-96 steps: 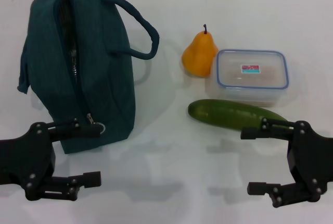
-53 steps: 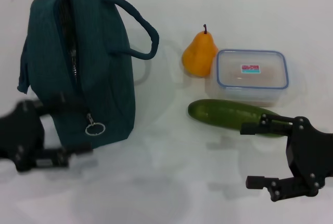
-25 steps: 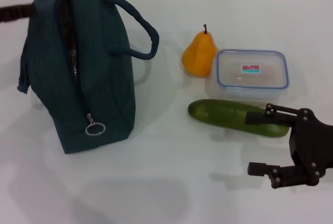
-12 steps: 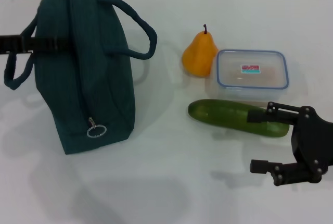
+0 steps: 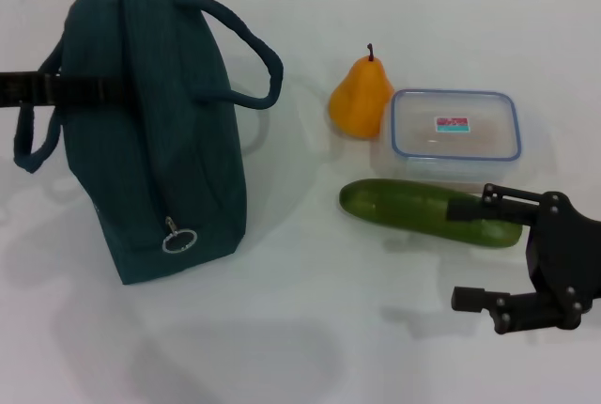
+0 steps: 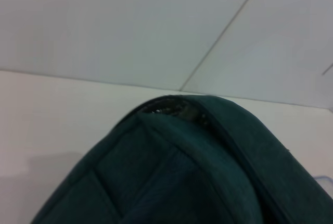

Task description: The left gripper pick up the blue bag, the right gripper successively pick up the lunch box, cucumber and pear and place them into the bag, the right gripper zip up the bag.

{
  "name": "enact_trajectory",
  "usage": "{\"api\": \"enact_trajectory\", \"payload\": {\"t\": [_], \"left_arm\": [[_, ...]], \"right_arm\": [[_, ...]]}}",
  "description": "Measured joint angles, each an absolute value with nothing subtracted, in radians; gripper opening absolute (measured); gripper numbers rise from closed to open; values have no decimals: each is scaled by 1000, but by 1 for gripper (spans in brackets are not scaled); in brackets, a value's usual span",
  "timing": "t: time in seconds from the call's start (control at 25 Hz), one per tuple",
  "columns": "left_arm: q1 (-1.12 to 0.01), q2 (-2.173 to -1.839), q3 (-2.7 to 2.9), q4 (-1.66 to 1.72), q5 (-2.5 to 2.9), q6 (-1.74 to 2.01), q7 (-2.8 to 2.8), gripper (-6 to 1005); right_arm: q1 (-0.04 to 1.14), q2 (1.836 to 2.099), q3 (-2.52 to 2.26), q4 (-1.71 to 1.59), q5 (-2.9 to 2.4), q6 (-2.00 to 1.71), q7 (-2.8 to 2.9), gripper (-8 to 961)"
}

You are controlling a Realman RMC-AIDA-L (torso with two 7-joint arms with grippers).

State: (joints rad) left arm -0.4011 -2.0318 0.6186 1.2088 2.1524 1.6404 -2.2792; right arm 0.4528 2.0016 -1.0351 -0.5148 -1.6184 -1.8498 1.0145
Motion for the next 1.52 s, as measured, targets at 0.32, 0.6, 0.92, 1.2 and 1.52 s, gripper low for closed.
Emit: {"api": "enact_trajectory", "payload": {"t": [0.32,0.6,0.92,1.2,1.52], "left_arm": [[-408,-2042,620,1216,2147,1701,-2309,395],[-415,-2063,623,1224,2137,1745,-2312,245],[-418,-2071,631,1224,2121,1752,-2340,32],[-419,-2075,631,1224,2121,1750,-2363,33],[-435,-2075,630,1224,2122,1750,-2382,33]], "right_arm": [[447,2003,-1007,-510,-1618,-1848,1033,844],[438,2002,-972,-508,-1618,-1834,1063,844],[409,2008,-818,-498,-1618,-1739,1173,843],[414,1995,-564,-369,-1617,-1561,1394,842],[432,1968,-526,-312,-1624,-1384,1651,841]]}}
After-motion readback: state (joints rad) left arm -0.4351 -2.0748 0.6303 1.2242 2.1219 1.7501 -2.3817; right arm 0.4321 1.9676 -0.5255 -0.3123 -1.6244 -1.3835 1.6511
